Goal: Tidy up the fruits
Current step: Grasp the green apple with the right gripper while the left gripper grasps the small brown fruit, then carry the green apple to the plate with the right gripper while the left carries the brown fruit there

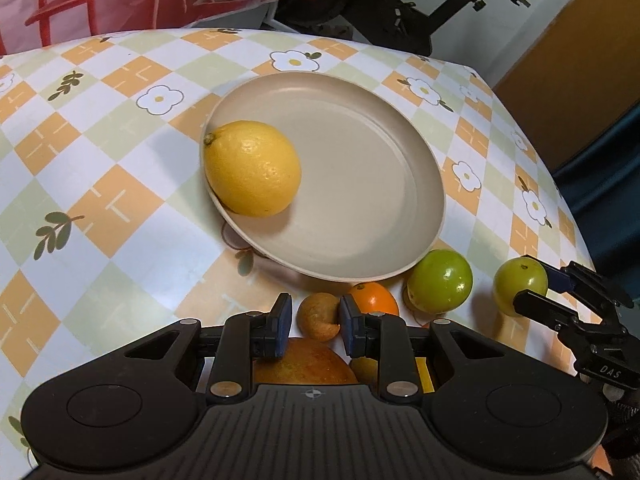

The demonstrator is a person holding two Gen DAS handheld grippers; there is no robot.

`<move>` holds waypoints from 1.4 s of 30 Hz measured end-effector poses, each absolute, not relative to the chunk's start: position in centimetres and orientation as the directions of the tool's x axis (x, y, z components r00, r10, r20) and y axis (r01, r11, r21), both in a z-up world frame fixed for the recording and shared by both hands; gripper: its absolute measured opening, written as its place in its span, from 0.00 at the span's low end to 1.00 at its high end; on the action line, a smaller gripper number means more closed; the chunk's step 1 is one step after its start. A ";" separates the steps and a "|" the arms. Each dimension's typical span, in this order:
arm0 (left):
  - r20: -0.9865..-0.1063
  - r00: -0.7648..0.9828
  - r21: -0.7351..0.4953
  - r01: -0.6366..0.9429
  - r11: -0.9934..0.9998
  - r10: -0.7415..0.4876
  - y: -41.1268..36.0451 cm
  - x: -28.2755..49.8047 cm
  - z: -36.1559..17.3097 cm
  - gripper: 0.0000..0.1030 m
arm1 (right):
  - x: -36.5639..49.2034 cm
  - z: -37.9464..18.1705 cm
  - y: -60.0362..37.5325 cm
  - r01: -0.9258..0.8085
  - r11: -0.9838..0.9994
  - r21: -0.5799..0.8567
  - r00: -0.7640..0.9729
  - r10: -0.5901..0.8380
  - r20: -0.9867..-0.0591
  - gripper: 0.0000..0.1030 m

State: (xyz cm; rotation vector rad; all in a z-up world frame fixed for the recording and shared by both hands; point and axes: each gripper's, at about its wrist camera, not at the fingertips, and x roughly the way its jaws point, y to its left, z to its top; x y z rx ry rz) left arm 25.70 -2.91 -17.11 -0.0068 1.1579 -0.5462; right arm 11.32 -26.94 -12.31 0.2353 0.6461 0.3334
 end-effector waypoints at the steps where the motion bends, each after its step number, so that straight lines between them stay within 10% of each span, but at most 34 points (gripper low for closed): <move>1: -0.862 0.289 -0.280 0.413 0.867 -0.416 -3.0 25.6 -17.0 0.20 | 11.3 -12.3 -27.0 -0.231 0.921 0.314 0.749 0.375 -0.547 0.42; 14: -0.866 0.329 -0.258 0.349 0.901 -0.376 -1.0 26.2 -16.3 0.09 | 11.3 -12.0 -27.0 -0.239 0.921 0.307 0.754 0.376 -0.539 0.42; 22: -0.842 0.320 -0.339 0.309 0.889 -0.433 -0.7 26.7 -15.8 0.27 | 11.3 -11.9 -26.9 -0.239 0.922 0.306 0.754 0.375 -0.540 0.42; 42: -0.864 0.341 -0.257 0.333 0.908 -0.369 -1.9 26.1 -17.0 0.27 | 11.3 -12.1 -27.2 -0.237 0.923 0.304 0.751 0.372 -0.545 0.42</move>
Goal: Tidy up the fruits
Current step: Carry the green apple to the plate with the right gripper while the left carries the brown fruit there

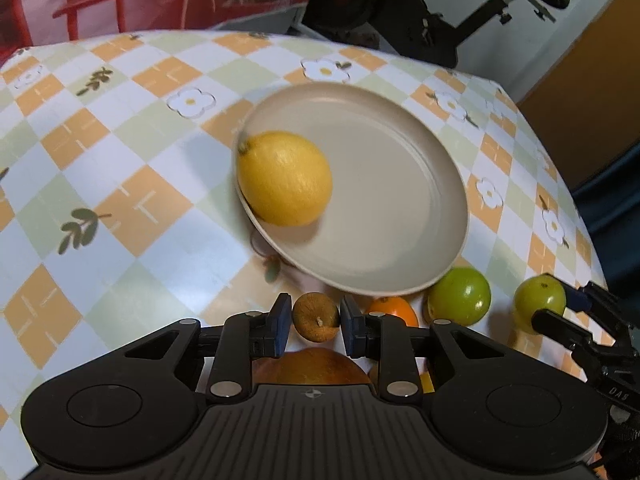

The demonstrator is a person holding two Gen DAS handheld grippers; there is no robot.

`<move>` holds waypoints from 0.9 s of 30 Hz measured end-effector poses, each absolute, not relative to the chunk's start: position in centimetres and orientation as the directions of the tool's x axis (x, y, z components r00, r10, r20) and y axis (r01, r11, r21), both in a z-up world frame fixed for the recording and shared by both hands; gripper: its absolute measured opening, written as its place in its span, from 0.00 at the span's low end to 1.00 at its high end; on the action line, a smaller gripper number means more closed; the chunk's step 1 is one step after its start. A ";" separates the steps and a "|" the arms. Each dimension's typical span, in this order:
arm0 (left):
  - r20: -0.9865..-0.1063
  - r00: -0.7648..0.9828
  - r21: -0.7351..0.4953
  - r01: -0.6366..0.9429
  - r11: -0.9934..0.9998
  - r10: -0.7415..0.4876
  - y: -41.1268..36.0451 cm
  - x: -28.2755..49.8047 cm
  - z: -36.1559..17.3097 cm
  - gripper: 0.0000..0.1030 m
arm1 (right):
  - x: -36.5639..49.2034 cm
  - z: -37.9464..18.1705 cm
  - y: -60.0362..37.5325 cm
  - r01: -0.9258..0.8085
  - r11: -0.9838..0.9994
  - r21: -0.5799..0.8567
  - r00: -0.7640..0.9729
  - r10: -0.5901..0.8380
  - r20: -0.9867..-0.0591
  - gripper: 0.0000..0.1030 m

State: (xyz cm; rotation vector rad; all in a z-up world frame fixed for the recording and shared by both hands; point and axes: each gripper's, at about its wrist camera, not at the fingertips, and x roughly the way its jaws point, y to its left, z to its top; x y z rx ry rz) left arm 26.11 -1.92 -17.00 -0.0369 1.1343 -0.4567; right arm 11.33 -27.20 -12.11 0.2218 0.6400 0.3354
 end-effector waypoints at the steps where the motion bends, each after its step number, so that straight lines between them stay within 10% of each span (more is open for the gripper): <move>1: -0.859 0.353 -0.256 0.331 0.908 -0.370 -1.8 26.1 -16.6 0.27 | 11.4 -12.1 -27.2 -0.237 0.923 0.303 0.752 0.372 -0.544 0.42; 27: -0.792 0.525 -0.169 0.302 0.938 -0.312 -4.2 33.6 -12.4 0.27 | 26.7 -10.9 -24.1 -0.282 0.945 0.163 0.750 0.323 -0.577 0.42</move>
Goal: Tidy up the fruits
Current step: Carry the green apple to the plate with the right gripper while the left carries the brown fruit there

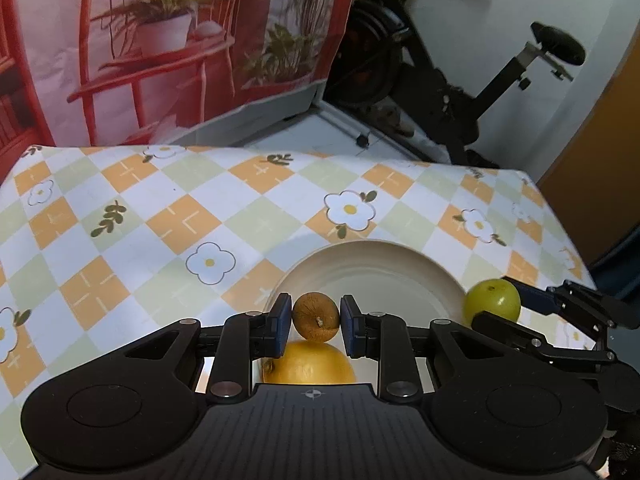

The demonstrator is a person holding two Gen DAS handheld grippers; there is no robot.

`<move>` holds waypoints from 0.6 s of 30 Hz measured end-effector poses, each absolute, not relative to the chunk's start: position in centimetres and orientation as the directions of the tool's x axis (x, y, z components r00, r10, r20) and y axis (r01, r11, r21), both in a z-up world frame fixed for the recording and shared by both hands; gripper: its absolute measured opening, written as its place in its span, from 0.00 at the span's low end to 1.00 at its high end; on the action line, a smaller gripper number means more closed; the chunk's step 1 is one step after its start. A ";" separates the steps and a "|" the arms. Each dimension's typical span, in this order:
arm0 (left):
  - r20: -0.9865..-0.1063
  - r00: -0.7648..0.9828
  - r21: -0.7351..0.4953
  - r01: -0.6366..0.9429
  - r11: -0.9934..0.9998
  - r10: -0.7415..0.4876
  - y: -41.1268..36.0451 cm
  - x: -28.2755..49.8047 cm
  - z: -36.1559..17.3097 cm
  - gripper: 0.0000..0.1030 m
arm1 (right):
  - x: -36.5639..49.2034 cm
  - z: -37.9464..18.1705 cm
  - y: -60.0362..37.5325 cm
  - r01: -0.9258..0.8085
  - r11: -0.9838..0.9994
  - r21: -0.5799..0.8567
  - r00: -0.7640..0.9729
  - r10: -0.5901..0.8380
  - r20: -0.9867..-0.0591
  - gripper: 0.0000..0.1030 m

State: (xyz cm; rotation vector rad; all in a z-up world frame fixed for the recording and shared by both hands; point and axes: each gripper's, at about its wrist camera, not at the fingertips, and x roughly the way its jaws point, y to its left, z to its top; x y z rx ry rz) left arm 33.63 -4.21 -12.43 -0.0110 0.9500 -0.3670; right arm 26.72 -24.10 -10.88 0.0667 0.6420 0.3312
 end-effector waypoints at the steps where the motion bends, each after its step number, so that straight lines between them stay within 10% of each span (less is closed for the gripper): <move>1: -0.799 0.519 -0.161 0.302 0.939 -0.304 -4.4 34.0 -12.8 0.27 | 27.2 -11.1 -23.9 -0.287 0.945 0.156 0.746 0.323 -0.583 0.42; 18: -0.845 0.472 -0.092 0.338 0.937 -0.253 -5.1 35.9 -15.4 0.27 | 32.0 -14.0 -21.4 -0.352 0.934 0.061 0.702 0.307 -0.642 0.42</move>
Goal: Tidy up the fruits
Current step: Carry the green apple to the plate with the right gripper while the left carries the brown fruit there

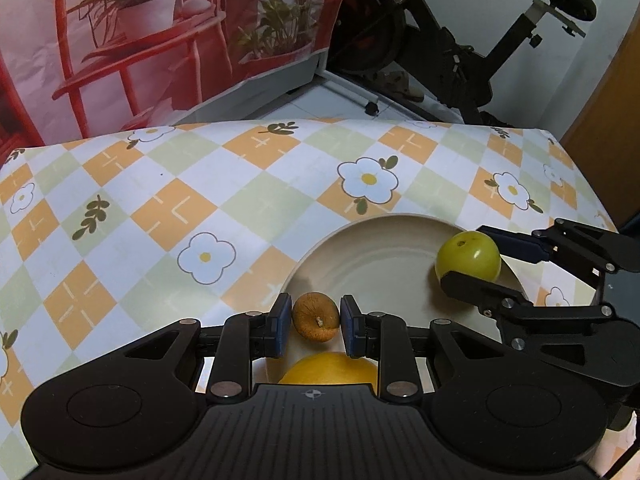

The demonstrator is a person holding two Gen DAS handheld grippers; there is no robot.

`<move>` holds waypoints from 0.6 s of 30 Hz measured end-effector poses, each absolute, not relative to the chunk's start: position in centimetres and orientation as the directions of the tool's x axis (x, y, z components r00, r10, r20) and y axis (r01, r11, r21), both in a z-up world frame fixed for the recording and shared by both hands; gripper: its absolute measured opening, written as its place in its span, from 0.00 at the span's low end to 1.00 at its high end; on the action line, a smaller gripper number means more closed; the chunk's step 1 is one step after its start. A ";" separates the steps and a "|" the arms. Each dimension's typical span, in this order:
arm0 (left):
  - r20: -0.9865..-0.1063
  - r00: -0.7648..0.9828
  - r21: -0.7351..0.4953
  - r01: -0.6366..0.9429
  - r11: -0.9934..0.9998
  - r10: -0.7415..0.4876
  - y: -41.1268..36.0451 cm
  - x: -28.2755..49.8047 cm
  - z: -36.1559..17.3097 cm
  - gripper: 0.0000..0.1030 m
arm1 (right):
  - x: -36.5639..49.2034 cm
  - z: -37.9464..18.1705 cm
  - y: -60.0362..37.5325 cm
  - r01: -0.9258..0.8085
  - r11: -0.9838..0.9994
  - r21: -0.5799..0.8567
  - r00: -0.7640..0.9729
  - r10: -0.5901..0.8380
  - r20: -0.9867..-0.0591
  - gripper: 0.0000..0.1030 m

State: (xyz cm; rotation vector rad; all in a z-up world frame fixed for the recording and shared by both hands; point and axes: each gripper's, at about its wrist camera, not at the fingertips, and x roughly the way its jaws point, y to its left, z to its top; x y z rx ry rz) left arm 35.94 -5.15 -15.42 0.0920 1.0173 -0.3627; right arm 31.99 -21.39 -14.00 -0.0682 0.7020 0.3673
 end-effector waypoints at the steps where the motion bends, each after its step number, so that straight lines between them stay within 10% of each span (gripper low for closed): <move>1: -0.846 0.471 -0.087 0.341 0.936 -0.250 -5.2 35.9 -15.4 0.27 | 32.1 -14.1 -21.4 -0.357 0.932 0.061 0.702 0.311 -0.641 0.42; 18: -0.857 0.452 -0.105 0.319 0.942 -0.249 -5.0 35.6 -15.7 0.29 | 32.1 -14.1 -21.0 -0.364 0.931 0.029 0.700 0.294 -0.650 0.44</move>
